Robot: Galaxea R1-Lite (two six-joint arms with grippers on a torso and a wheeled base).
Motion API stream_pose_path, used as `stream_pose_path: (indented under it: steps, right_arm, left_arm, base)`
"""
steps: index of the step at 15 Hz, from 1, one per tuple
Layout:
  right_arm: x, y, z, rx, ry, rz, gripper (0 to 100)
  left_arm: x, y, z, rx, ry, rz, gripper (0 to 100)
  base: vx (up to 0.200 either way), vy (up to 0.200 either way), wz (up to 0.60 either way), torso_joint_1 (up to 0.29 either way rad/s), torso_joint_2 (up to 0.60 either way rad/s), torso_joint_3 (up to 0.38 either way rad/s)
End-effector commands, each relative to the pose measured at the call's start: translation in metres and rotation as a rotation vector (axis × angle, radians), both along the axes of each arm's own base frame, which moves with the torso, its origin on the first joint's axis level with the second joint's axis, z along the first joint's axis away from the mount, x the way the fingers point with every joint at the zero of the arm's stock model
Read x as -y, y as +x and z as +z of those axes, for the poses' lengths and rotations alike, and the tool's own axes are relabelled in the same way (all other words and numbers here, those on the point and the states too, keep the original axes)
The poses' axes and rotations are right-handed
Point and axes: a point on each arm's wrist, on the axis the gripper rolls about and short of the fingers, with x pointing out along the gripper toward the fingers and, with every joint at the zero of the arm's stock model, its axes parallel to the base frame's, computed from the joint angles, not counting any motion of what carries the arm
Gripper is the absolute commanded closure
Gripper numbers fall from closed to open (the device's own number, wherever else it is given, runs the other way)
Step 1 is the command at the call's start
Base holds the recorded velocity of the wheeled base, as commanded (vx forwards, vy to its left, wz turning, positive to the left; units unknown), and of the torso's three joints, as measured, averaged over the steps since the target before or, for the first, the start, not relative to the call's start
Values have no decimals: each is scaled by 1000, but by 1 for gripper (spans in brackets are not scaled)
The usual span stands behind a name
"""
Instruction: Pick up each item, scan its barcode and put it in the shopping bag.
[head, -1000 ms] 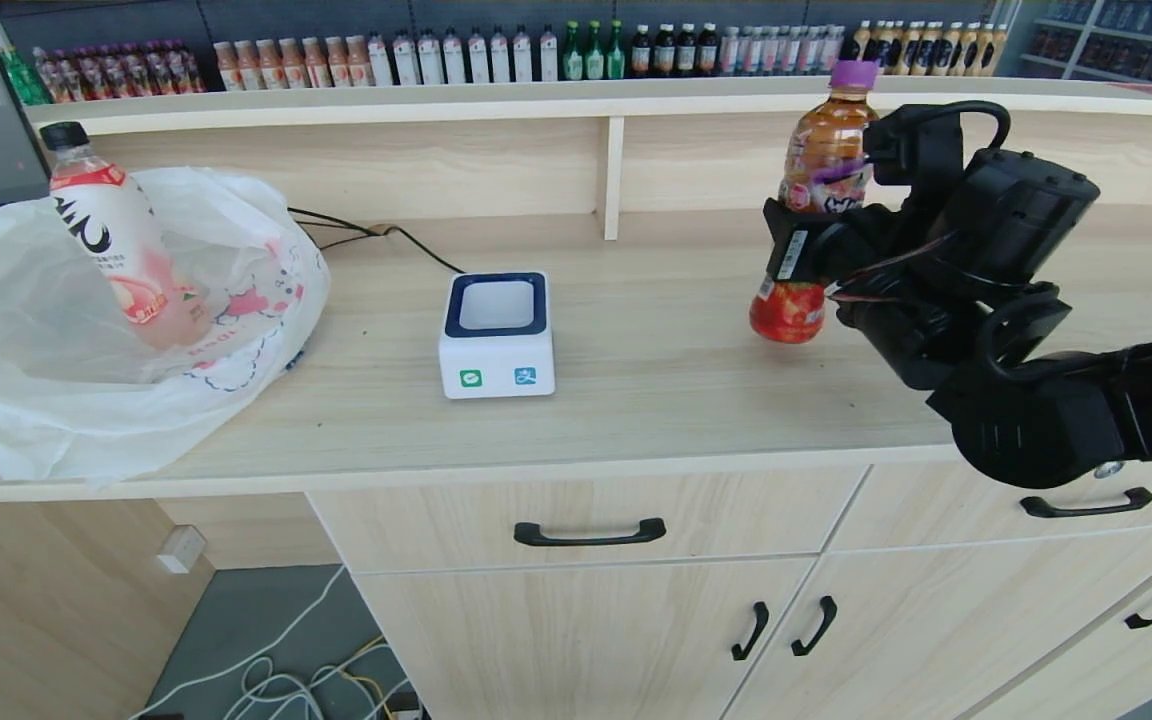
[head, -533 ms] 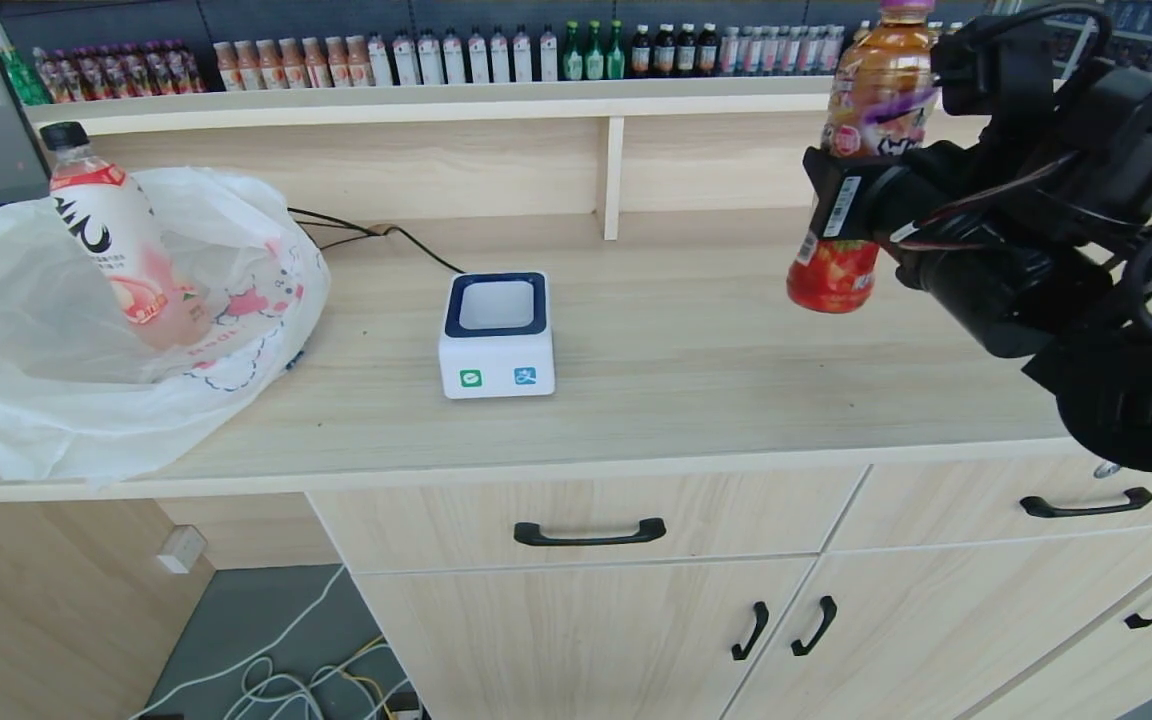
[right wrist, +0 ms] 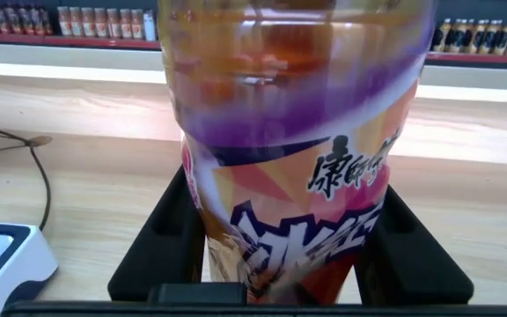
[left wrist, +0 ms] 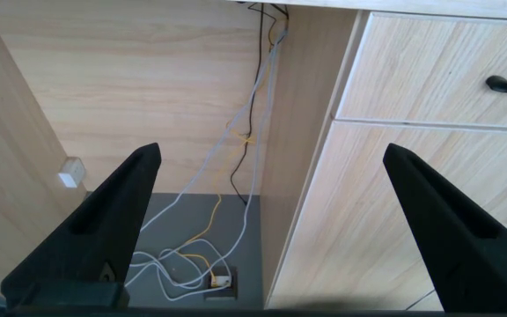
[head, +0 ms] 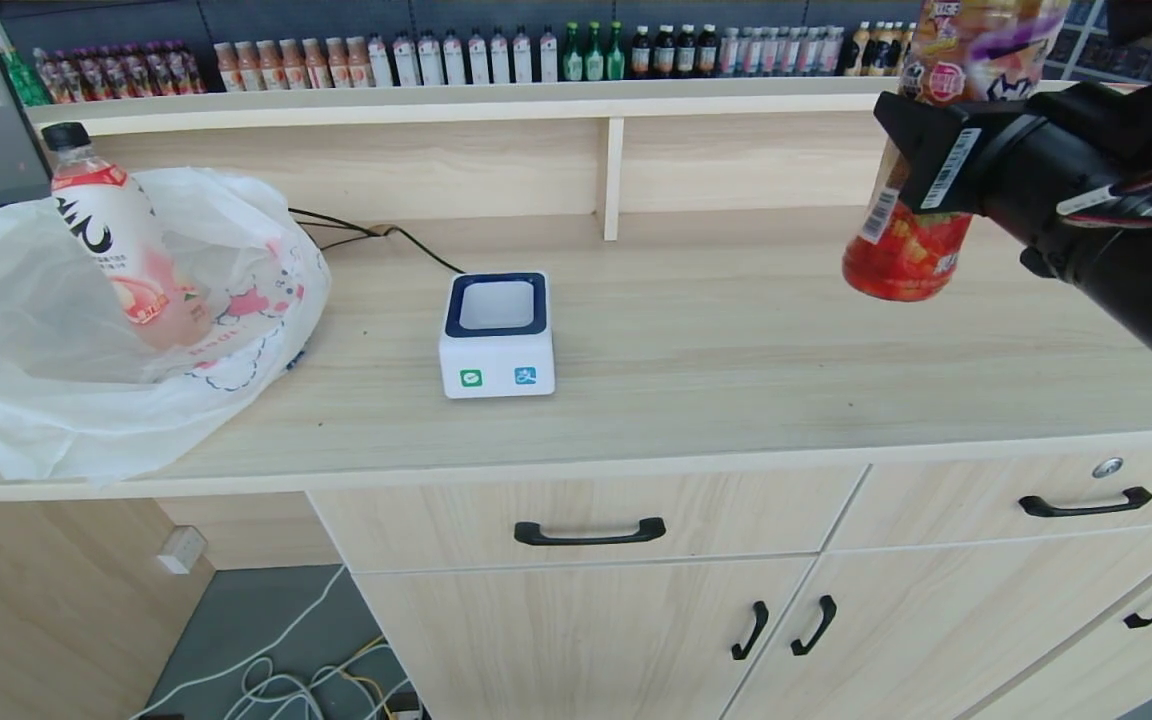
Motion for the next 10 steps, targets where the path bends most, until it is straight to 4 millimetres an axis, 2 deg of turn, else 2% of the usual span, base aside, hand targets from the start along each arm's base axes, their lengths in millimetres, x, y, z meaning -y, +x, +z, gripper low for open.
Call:
stream_pose_path:
  steps: [1, 3, 6, 10]
  right_arm:
    - [5, -16, -5, -13, 15, 44, 100]
    - [6, -19, -12, -26, 32, 98, 100]
    - [12, -37, -22, -50, 56, 253, 100]
    - [12, -51, -19, -69, 149, 495, 100]
  left_arm:
    - [0, 0, 0, 0, 0, 0, 0]
    - [0, 0, 0, 0, 0, 0, 0]
    - [0, 0, 0, 0, 0, 0, 0]
    - [0, 0, 0, 0, 0, 0, 0]
  base:
    - [0, 0, 0, 0, 0, 0]
    - [0, 0, 0, 0, 0, 0]
    - [0, 0, 0, 0, 0, 0]
    - [0, 0, 0, 0, 0, 0]
